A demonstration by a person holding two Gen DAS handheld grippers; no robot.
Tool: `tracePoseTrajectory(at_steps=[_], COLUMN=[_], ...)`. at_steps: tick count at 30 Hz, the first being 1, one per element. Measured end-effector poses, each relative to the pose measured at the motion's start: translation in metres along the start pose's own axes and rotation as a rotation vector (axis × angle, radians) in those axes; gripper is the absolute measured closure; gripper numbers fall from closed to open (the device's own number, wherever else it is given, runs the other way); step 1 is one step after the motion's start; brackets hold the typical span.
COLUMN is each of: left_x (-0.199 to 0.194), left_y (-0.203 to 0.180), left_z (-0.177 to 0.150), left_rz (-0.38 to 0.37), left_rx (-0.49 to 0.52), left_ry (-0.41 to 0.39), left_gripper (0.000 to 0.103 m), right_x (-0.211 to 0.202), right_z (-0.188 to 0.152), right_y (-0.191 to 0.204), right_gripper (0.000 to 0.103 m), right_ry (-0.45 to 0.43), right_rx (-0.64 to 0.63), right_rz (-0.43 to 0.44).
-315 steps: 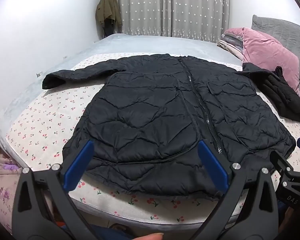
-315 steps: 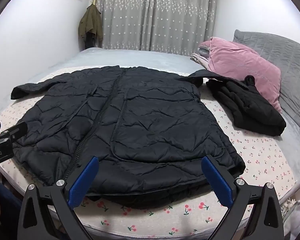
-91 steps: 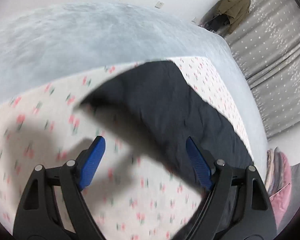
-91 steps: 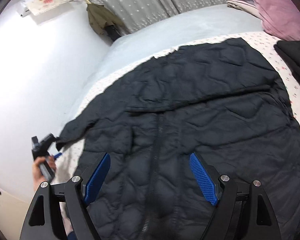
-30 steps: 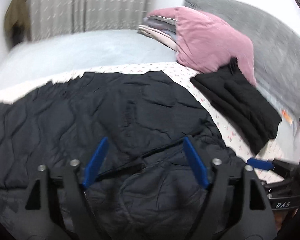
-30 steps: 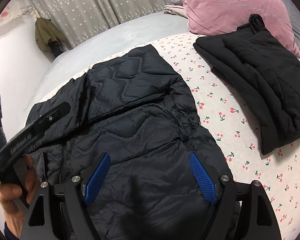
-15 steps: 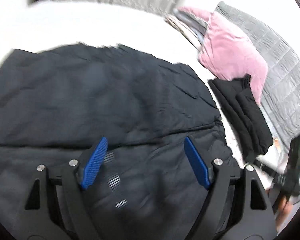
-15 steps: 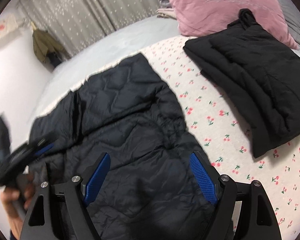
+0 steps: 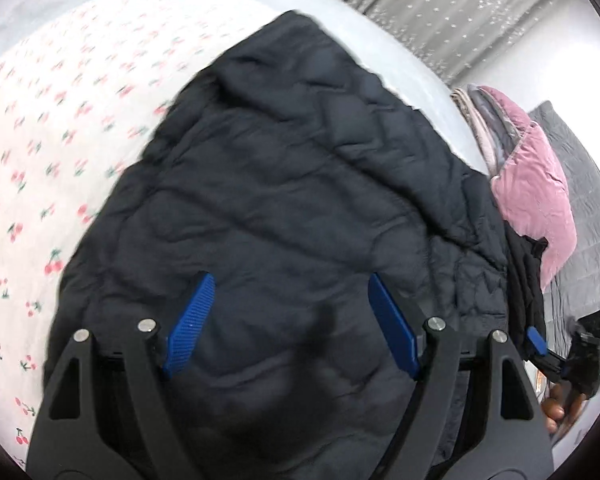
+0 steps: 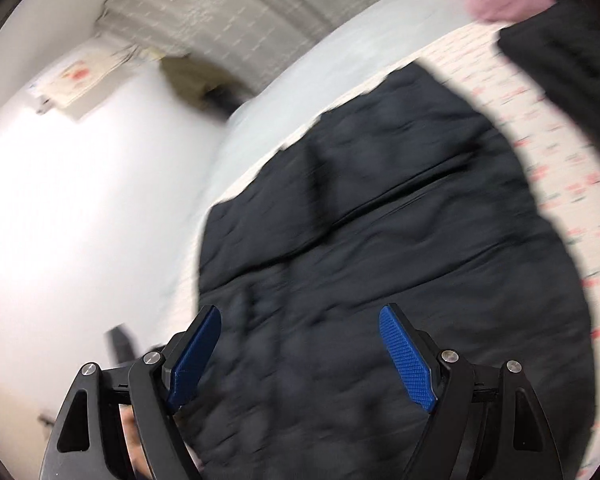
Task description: Fold large clothes
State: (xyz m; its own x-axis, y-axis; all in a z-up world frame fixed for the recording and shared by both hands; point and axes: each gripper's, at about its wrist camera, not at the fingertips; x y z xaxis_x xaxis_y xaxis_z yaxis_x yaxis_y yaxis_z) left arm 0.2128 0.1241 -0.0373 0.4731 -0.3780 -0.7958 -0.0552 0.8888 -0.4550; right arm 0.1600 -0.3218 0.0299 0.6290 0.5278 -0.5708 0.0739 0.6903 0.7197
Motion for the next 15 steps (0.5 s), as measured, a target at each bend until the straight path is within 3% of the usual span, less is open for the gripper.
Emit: tracePoseTrajectory(at_steps=[3,5,10,13,15], left_x=[0.005,0.009,-0.017,-0.026,-0.022], left_y=[0.013,0.016,0.035,0.050,0.060], left_z=[-0.005,-0.005,0.002,0.007,0.007], left_rz=[-0.005,-0.020,-0.108,-0.103,-0.098], left_rx=[0.043,0.047,-0.012,-0.046,-0.077], left_ry=[0.042,0.057,0.033,0.002,0.027], left_gripper=[0.024,0.024,0.024,0.024,0.024], right_x=[0.026,0.047,0.126,0.185,0.227], right_z=[-0.005,-0.005,0.008,0.020,0.022], right_y=[0.023,0.046,0.103,0.123,0.117], right_gripper=[0.020,0.020,0.020,0.020,0.020], right_ry=[0.122,0.179,0.363,0.426,0.464], right_rx=[0.020,-0.006,-0.088,-0.176,-0.179], right_rz=[0.160,0.179,0.115,-0.035,-0.133])
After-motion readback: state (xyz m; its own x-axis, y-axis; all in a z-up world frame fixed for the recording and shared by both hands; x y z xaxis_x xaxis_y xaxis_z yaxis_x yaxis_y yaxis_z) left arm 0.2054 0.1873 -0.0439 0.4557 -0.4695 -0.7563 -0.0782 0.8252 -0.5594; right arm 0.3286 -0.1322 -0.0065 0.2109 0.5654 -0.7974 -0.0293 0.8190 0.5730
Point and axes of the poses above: each gripper's, at about its wrist camera, not at the fingertips, and x roughly the way its jaws point, y to its left, z to its top
